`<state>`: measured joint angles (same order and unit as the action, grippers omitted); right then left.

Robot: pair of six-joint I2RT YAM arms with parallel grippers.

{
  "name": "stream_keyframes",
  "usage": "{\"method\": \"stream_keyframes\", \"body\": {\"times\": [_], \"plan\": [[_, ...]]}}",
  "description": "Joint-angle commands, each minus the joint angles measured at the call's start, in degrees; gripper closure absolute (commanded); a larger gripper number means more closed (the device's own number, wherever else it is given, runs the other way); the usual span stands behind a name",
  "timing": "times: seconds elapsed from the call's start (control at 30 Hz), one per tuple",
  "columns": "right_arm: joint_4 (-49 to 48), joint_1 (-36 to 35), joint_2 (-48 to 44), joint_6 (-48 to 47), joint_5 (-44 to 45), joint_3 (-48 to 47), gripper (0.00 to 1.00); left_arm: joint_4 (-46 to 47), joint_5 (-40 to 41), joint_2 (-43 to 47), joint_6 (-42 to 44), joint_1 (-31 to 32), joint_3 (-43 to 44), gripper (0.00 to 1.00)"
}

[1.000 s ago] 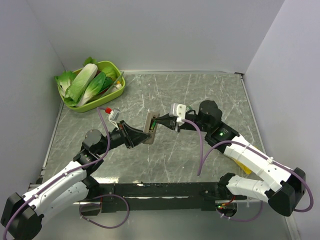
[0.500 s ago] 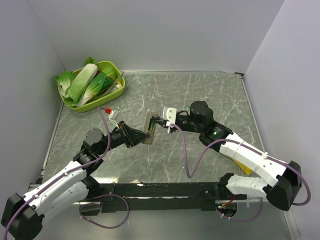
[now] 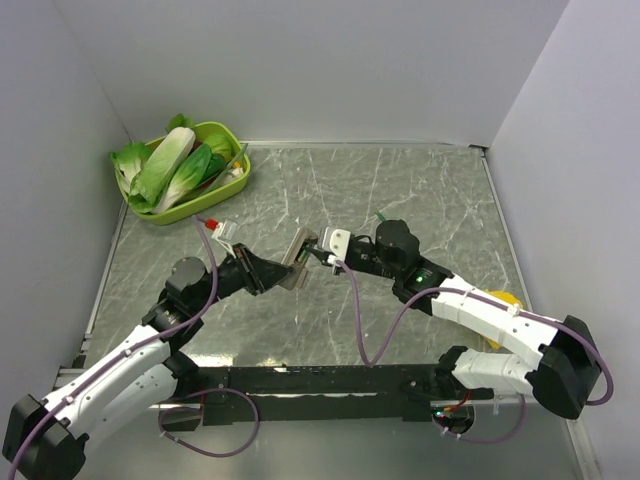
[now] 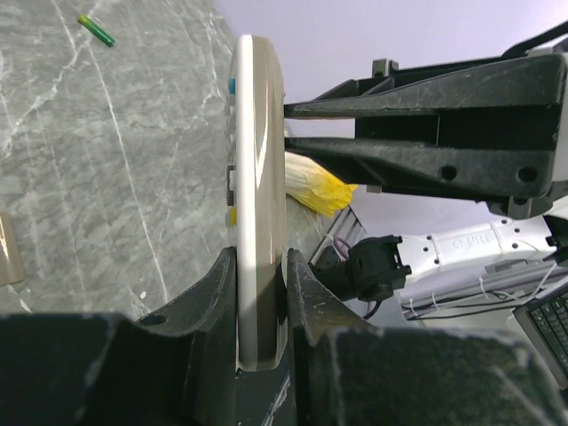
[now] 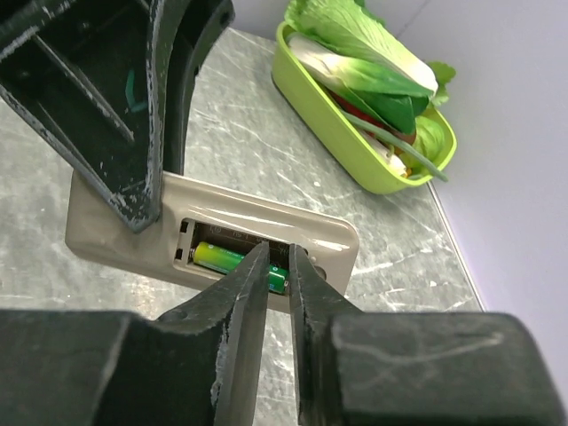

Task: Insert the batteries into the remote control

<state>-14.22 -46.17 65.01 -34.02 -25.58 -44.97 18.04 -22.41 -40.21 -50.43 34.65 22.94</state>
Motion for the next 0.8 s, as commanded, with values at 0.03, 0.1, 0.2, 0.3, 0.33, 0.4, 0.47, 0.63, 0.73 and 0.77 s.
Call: {"method": "stream_keyframes", "body": {"times": [0.03, 0.1, 0.2, 0.3, 0.33, 0.4, 0.47, 0.63, 0.73, 0.77], "plan": [[4.4, 0.6, 2.0, 1.6, 6.3, 4.2, 0.73, 19.5, -7.2, 2.5, -0.5, 0.7, 6.1, 0.99], [4.3, 0.5, 0.7, 2.9, 5.3, 2.7, 0.71, 16.8, -6.9, 1.5, 0.2, 0.7, 5.5, 0.99], [5.4, 0.3, -1.8, 5.1, 3.9, -0.7, 0.66, 13.4, -5.9, 0.2, 1.9, 0.6, 3.8, 0.99], [6.0, 0.4, -4.6, 7.6, 2.5, -4.1, 0.55, 13.2, -5.4, -0.9, 2.4, 0.2, 1.3, 0.99], [6.1, 0.3, -5.5, 8.3, 1.7, -4.9, 0.54, 14.2, -5.2, -1.2, 2.0, 0.2, 0.6, 0.99], [7.2, 0.5, -6.3, 9.8, 1.8, -6.8, 0.49, 15.2, -5.3, -1.6, 1.7, -0.1, -0.8, 0.99], [7.4, 0.7, -7.5, 11.0, 0.5, -7.4, 0.45, 15.2, -5.0, -1.6, 1.7, -0.3, -1.1, 0.99], [6.2, 4.0, -9.6, 23.1, -0.1, -8.0, 0.25, 15.4, -5.2, -1.2, 2.1, -0.8, -1.4, 0.99], [5.8, 7.1, -9.6, 31.5, -1.3, -7.4, 0.14, 16.1, -5.5, -0.6, 1.6, -1.0, -1.8, 0.99], [5.5, 8.0, -9.5, 33.5, -2.5, -7.4, 0.14, 16.1, -5.7, -0.5, 1.5, -1.1, -1.7, 0.99]]}}
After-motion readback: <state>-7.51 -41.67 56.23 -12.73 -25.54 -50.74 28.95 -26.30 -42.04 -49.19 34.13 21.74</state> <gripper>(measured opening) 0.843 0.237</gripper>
